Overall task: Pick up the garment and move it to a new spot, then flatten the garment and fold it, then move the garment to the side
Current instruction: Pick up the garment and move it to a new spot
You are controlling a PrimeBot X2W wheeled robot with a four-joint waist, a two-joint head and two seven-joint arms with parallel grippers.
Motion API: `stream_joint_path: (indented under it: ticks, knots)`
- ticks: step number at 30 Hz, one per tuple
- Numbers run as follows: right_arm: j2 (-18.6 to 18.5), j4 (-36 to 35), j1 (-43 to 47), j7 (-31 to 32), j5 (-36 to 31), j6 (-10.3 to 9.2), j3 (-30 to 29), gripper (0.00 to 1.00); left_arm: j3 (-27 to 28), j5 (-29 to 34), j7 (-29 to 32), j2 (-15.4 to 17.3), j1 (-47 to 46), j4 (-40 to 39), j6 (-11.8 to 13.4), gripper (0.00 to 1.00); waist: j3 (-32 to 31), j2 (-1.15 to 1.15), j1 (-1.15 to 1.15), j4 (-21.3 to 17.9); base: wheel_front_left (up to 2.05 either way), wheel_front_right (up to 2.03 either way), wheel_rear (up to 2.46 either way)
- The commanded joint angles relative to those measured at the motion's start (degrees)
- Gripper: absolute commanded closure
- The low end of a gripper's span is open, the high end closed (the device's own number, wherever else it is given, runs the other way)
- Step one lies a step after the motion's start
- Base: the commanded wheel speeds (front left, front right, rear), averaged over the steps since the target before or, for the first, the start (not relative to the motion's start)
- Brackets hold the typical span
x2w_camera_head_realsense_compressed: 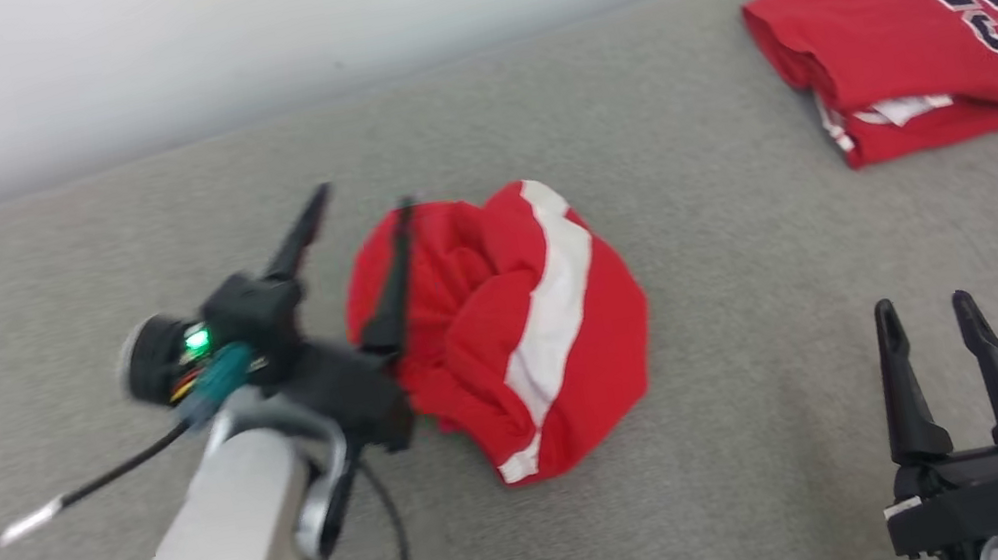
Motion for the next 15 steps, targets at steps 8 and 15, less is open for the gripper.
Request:
stream_joint_path:
  ticks: [8, 15]
  knots:
    - [-0.56, -1.85, 3.23, 1.33, -0.57, -0.15, -1.0, 0.0, 9.33, 3.01, -0.3, 6.09, 13.04, -13.61, 4.2, 0.0, -7.08, 0.0, 0.0, 8.53, 0.0, 0.0, 0.0]
    - [-0.4, -3.9, 5.84, 3.21, -0.89, -0.15, -1.72, 0.0, 15.52, 4.3, -0.31, 9.34, 24.12, -20.85, 6.64, 0.0, -10.05, 0.0, 0.0, 11.47, 0.0, 0.0, 0.0]
